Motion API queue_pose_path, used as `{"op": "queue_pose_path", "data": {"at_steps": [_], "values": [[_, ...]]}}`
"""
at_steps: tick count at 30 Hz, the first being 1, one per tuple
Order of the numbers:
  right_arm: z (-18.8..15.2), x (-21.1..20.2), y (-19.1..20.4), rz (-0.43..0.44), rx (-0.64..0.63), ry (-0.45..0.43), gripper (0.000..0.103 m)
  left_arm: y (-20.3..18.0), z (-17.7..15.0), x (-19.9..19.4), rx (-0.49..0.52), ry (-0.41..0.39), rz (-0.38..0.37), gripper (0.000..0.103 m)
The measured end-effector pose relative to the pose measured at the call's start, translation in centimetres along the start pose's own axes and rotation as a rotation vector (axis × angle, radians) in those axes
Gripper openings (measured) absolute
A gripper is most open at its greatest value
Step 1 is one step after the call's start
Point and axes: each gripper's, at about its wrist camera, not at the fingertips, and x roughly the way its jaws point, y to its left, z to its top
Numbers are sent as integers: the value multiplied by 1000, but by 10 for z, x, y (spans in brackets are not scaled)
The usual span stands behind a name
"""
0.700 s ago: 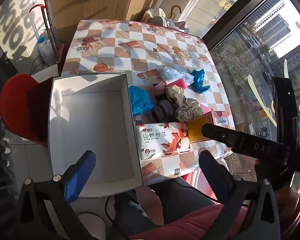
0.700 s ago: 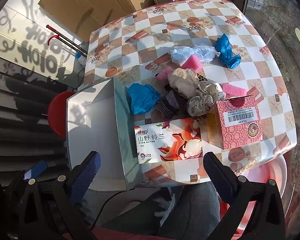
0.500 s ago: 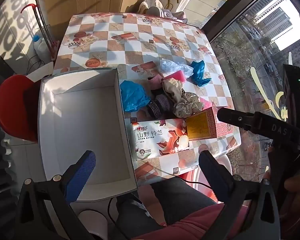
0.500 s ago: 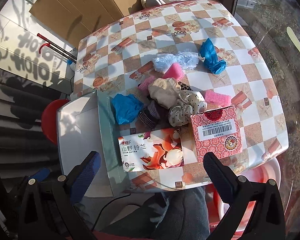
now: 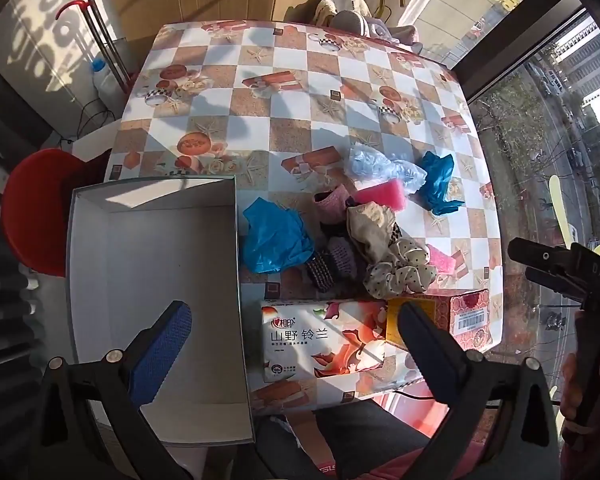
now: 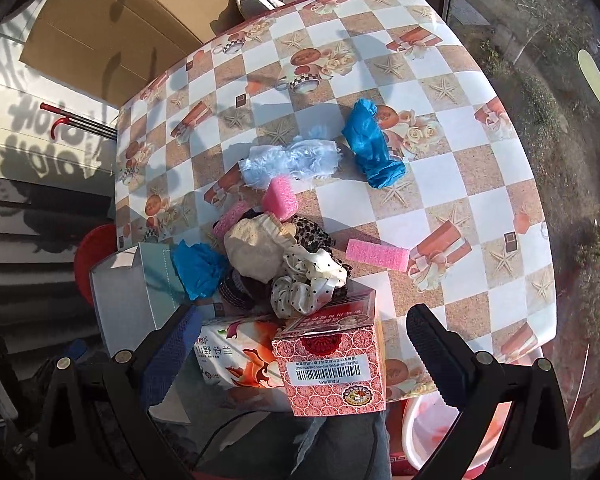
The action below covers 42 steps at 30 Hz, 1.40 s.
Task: Organize soft objects
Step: 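Move both tools toward the pile of soft items on the table, then grasp the light-blue fluffy plastic with the left tool while the right tool grasps the blue glove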
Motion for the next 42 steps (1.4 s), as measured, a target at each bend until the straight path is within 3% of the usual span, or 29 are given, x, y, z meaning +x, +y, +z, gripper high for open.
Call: {"op": "queue_pose_path", "data": {"at_steps": [4, 13, 19, 28, 32, 35, 38, 39, 40, 42], "values": [[20, 1, -29, -29, 17, 5, 103, -15, 9, 31, -3, 86, 37, 103], [52, 35, -80, -73, 38, 97, 103, -68, 64, 91, 100, 120, 43, 103], [77, 75, -80, -117, -52, 138, 103, -95, 125, 125, 152, 100, 48, 103], [113, 134, -71, -208, -226, 138, 103, -152, 157, 206, 443, 167, 134, 103], [119, 155, -72, -212, -260, 136, 103, -154, 166, 230, 430, 243, 92, 103], [122, 170, -71, -207, -298, 139, 103, -152, 169, 246, 430, 265, 122, 103], [125, 176, -74, -188, -294, 133, 103, -149, 171, 260, 429, 304, 145, 89], [126, 177, -75, -186, -289, 128, 99, -146, 171, 263, 416, 317, 144, 87], [127, 177, -77, -186, -285, 124, 82, -144, 172, 264, 403, 327, 135, 84], [127, 178, -77, -207, -283, 126, 64, -146, 178, 262, 384, 321, 111, 68]]}}
